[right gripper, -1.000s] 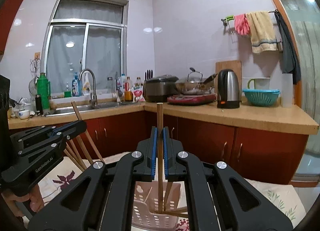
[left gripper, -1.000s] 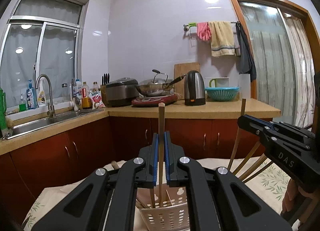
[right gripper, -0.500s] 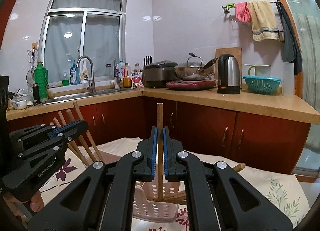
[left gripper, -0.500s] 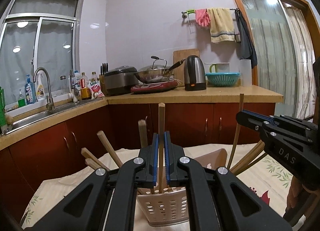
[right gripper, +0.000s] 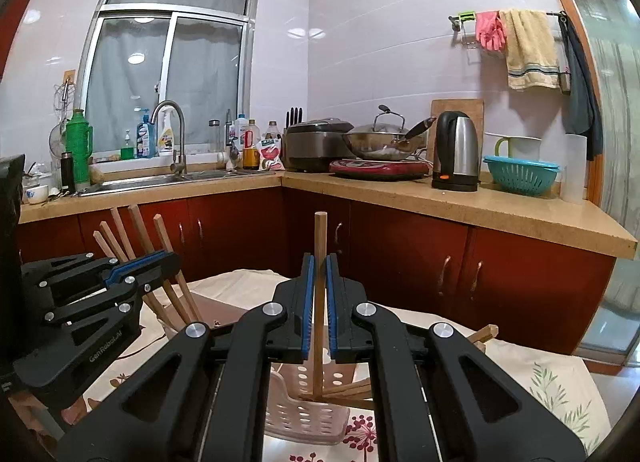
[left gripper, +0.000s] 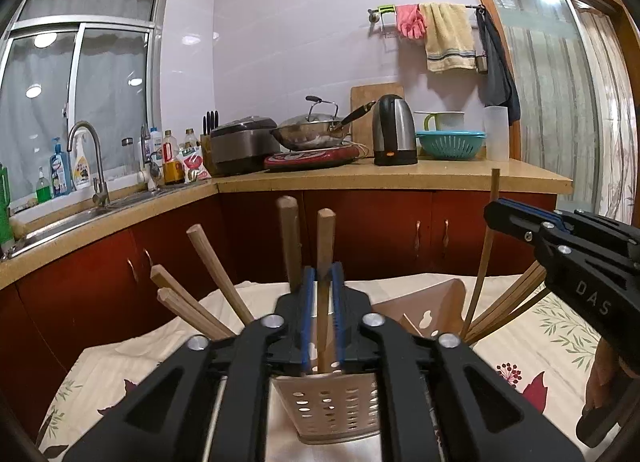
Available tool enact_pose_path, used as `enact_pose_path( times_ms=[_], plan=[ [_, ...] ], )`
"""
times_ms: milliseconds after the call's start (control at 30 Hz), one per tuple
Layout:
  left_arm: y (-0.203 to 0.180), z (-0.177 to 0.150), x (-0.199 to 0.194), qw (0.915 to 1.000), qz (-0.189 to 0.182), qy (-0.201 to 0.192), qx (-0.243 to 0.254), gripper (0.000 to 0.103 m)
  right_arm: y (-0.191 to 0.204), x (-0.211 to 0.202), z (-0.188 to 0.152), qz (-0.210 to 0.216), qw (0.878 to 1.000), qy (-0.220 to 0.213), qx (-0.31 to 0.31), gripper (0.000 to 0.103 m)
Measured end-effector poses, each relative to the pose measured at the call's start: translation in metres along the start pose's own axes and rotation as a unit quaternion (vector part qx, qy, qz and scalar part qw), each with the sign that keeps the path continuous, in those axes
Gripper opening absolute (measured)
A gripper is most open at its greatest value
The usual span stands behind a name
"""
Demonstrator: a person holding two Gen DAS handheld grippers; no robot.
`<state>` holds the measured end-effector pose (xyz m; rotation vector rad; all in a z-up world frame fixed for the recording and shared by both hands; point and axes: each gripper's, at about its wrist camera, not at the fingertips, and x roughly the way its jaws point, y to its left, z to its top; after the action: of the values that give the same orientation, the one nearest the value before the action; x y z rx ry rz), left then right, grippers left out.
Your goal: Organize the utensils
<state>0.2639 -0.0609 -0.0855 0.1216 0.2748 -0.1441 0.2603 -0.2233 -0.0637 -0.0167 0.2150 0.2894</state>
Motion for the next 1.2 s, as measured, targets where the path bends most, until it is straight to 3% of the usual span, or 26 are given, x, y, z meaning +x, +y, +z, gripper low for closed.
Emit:
enact_pose_path(
  times_ms=[33, 100, 167, 233, 433, 833, 1200],
  plan=[
    [0.001, 0.0, 0.0, 1.0, 0.0, 0.001, -0.004, 0.035, 0.0, 0.0, 0.0, 0.002, 1.0, 0.001, 0.003, 0.02],
    [0.003, 0.0, -0.004, 0.9999, 0.001, -0.005, -0.009, 0.045, -0.001, -0.002, 0.001, 0.005, 1.0, 0.0, 0.009, 0.028],
    [0.001, 0.002, -0.006, 0.9999, 0.002, -0.009, -0.006, 0.049, -0.002, -0.005, 0.002, 0.003, 1.0, -0.004, 0.008, 0.035],
    [0.0, 0.004, -0.008, 0.9999, 0.002, -0.011, -0.002, 0.059, -0.002, -0.008, 0.004, 0.002, 1.0, -0.006, 0.008, 0.042],
    [0.0, 0.007, -0.014, 0.9999, -0.002, -0.012, -0.005, 0.072, -0.003, -0.022, 0.011, -0.002, 1.0, -0.014, 0.011, 0.056],
    [0.001, 0.009, -0.093, 0.9986, 0.03, -0.037, -0.024, 0.083, 0.008, -0.101, 0.011, -0.044, 0.999, -0.024, 0.018, 0.077],
    [0.001, -0.012, -0.171, 0.9963, 0.067, -0.033, -0.043, 0.085, 0.025, -0.166, -0.01, -0.066, 0.997, -0.001, 0.03, 0.082]
  ],
)
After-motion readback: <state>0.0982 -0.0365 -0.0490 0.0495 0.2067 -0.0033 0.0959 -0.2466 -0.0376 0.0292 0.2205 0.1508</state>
